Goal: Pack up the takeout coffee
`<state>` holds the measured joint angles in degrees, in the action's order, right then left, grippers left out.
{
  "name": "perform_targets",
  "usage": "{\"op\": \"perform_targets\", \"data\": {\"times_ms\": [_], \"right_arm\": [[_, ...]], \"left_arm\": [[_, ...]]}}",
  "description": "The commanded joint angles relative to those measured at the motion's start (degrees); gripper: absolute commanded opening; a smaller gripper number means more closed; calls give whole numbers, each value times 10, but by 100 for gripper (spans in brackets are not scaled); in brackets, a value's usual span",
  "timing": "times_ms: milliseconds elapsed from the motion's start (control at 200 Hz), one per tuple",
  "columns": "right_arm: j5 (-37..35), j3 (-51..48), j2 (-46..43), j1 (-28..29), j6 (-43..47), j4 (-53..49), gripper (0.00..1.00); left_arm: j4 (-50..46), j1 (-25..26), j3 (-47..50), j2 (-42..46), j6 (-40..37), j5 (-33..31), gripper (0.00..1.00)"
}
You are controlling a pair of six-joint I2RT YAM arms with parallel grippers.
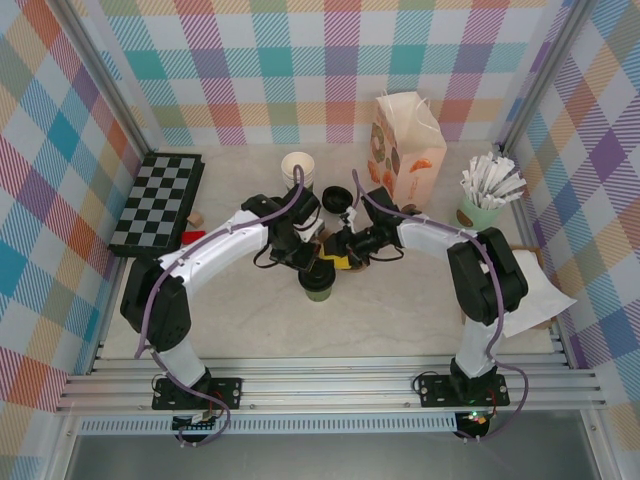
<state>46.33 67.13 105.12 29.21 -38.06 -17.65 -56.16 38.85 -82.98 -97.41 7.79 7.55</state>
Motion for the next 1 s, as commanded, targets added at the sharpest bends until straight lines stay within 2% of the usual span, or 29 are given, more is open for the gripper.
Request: {"op": "perform_targets", "data": {"times_ms": [0, 115, 240, 290, 310, 470, 605, 765, 995], "right_arm": [[-83, 20, -66, 4, -24, -24, 55], [-168, -14, -140, -6, -74, 24, 69], [-153, -105, -178, -6, -98, 125, 79], [-146, -140, -189, -3, -104, 162, 98], [-147, -153, -193, -2, -103, 172, 100], [-152, -233, -232, 8, -75, 218, 100], [-109, -284, -240, 17, -62, 283, 100], [-80, -294, -230, 32, -44, 319, 100], [-99, -286, -192, 56, -38, 331, 100]], "left_arm": [[-29, 3, -19, 28, 76, -54, 0], [-23, 3, -2, 64, 183, -62, 0], [-21, 8, 17, 89, 311, -82, 0], [-18, 9, 22, 95, 350, -90, 0], [-16, 9, 23, 96, 363, -91, 0], [-44, 12, 6, 82, 430, -112, 0], [-83, 17, -7, 50, 473, -130, 0], [-90, 23, -14, 23, 490, -125, 0], [-78, 23, -4, 9, 511, -122, 0]]}}
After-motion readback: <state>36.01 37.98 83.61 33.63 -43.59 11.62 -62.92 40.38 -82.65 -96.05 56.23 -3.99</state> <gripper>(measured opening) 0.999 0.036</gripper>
